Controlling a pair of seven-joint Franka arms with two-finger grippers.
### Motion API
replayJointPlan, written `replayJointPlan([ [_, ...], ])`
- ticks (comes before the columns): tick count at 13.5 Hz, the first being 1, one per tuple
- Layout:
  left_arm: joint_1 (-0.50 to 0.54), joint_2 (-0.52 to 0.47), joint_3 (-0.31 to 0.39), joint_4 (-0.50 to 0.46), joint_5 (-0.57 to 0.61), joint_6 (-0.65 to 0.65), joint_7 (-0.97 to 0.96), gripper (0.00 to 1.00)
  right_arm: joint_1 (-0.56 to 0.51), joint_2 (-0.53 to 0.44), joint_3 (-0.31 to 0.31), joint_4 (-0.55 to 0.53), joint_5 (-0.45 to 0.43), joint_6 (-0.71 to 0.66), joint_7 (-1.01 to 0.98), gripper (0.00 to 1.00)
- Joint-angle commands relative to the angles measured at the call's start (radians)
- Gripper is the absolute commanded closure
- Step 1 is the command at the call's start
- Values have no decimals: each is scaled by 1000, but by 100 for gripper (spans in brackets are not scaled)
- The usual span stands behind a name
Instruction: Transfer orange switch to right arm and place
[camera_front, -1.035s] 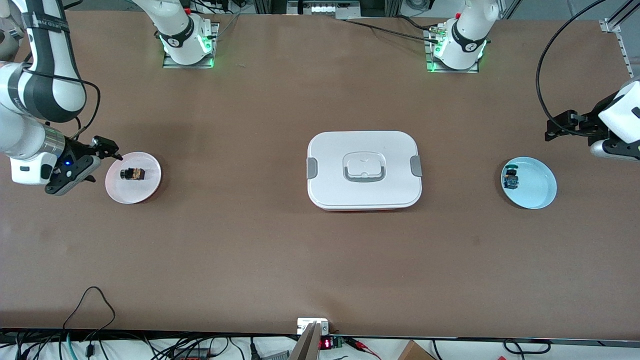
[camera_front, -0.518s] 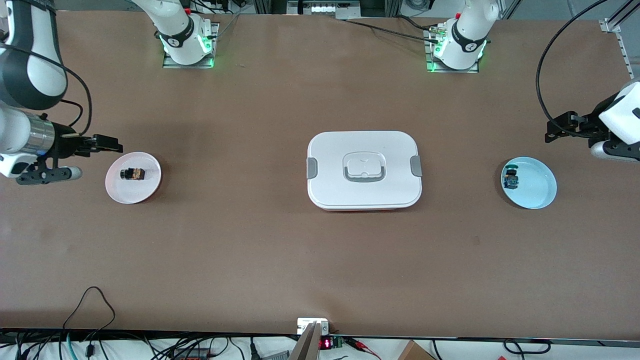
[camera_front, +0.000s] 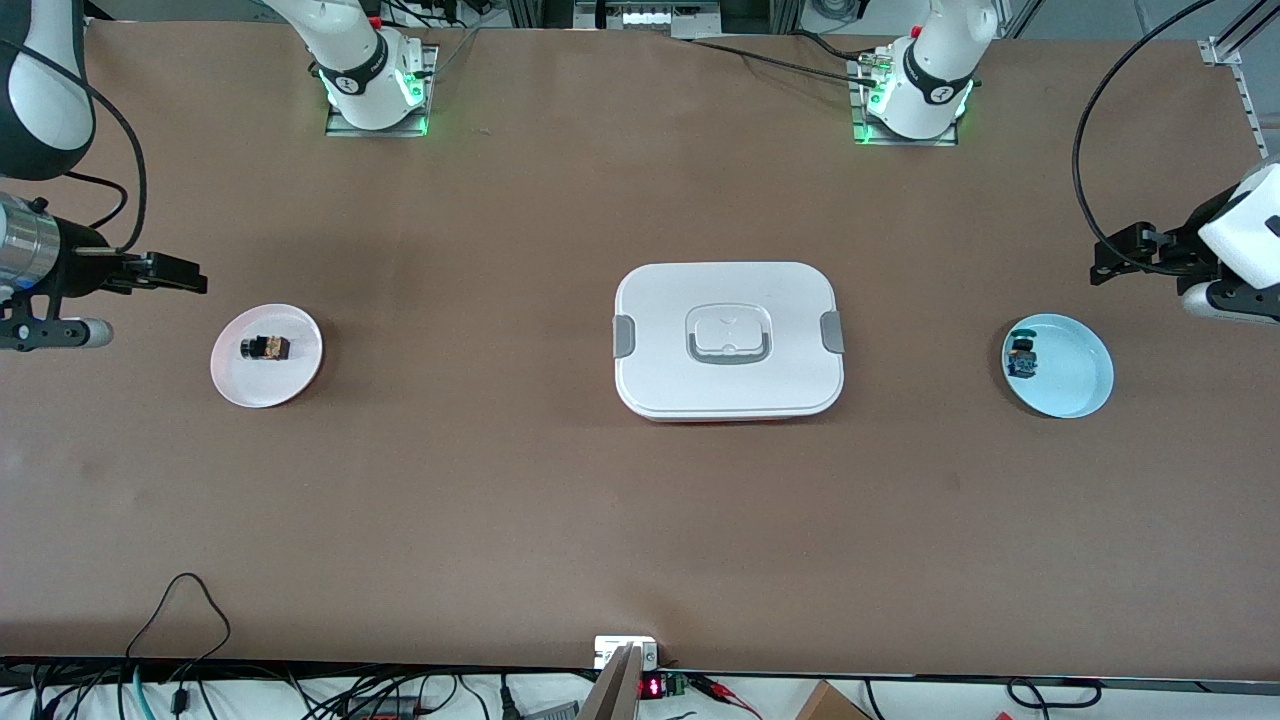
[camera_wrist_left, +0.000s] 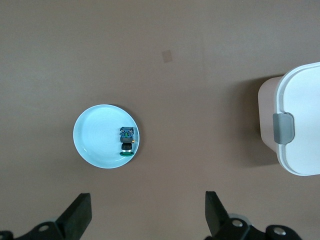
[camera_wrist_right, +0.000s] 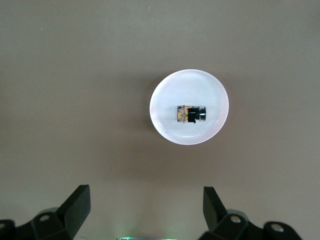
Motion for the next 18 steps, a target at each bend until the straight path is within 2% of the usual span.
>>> replayJointPlan([
  [1, 3, 18, -2, 35, -11, -24, -9, 0, 1, -1, 1, 50, -76, -3, 12, 0],
  [5, 3, 18, -2, 35, -13, -24, -9, 0, 40, 2, 4, 72, -70, 0, 88, 0],
  [12, 3, 18, -2, 35, -13, -24, -9, 0, 35, 5, 2, 92, -62, -1, 82, 0],
  [16, 3, 18, -2, 35, -13, -24, -9, 0, 41, -13, 2, 92, -61, -1, 87, 0],
  [18, 3, 20, -2, 35, -13, -24, -9, 0, 41, -51, 4, 87, -61, -3, 78, 0],
])
